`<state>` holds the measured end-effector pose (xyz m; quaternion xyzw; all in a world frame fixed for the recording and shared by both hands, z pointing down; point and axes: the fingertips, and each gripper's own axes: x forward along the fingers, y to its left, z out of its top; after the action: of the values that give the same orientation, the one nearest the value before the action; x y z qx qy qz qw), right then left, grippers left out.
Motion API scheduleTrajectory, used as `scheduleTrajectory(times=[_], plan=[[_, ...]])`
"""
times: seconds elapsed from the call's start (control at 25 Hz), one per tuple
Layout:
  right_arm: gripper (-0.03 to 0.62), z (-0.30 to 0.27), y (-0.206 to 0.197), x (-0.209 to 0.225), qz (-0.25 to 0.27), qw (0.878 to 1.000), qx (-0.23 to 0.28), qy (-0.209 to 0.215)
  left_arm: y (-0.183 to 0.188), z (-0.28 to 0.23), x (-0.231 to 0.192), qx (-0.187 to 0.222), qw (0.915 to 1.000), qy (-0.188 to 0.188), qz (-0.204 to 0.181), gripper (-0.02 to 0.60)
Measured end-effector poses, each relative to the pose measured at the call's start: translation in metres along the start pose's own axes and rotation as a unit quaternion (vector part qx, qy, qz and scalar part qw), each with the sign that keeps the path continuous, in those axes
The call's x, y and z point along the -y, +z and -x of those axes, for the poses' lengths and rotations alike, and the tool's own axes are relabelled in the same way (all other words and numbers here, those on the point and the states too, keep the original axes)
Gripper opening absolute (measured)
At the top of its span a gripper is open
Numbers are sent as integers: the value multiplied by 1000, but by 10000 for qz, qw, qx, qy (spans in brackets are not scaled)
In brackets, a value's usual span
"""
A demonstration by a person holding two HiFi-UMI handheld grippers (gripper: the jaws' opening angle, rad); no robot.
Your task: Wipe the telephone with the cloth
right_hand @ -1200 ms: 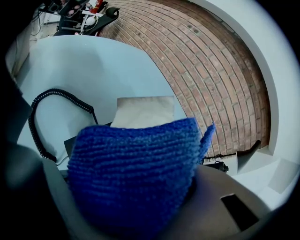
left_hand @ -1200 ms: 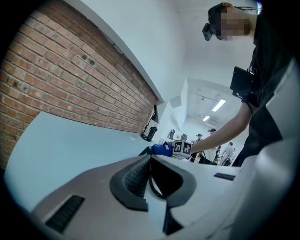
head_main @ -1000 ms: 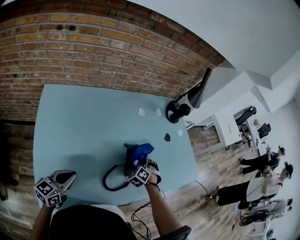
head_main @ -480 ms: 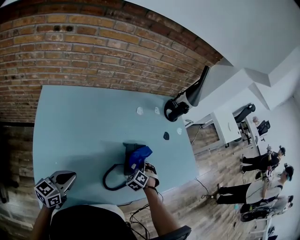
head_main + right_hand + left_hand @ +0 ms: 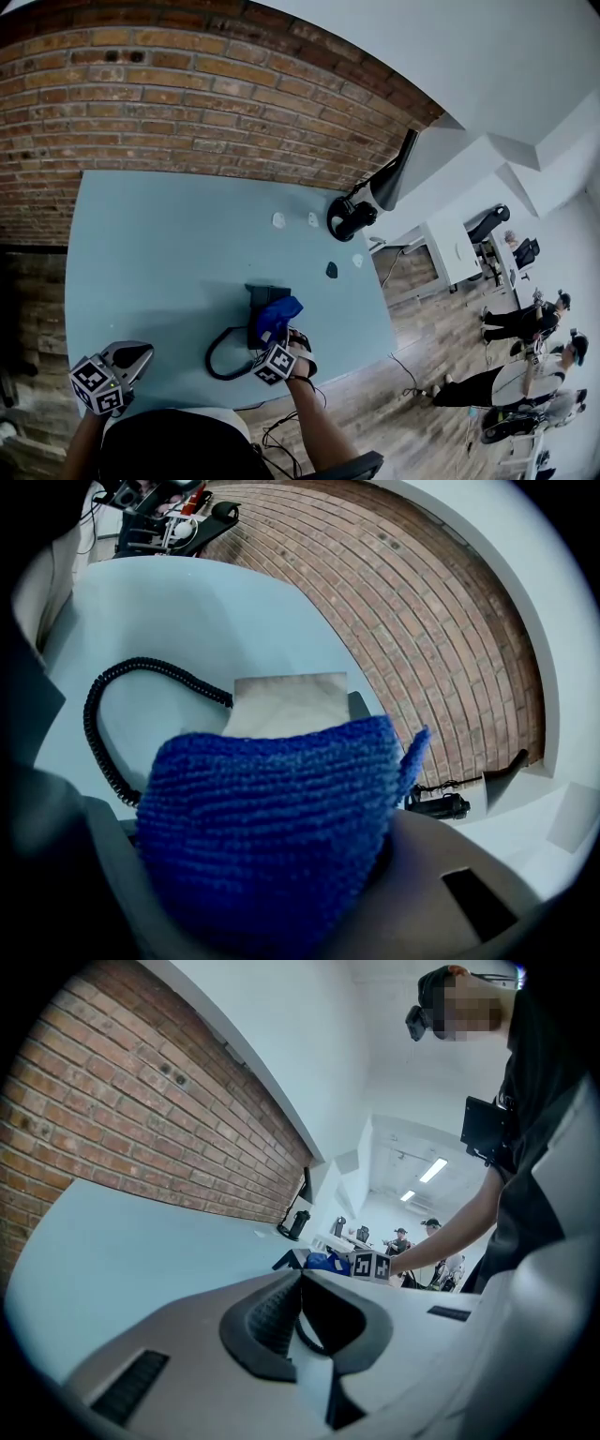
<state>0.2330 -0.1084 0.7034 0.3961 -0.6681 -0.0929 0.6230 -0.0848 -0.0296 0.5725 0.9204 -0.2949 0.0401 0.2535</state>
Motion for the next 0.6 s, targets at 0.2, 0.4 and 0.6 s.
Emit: scheduleTrajectory(times=[0.2,0.4,0.6], plan=[[69,1,0,-3,-53,10000,21,33,-1,0,0,-5,10000,-3,5,26],[69,4,-2,-7,-114,9999,-4,36,-1,0,2,-22,10000,-18,-20,26],[69,2,-3,-12,-178,9998,-12,65,-1,-1,0,-24,10000,-34,-25,26]])
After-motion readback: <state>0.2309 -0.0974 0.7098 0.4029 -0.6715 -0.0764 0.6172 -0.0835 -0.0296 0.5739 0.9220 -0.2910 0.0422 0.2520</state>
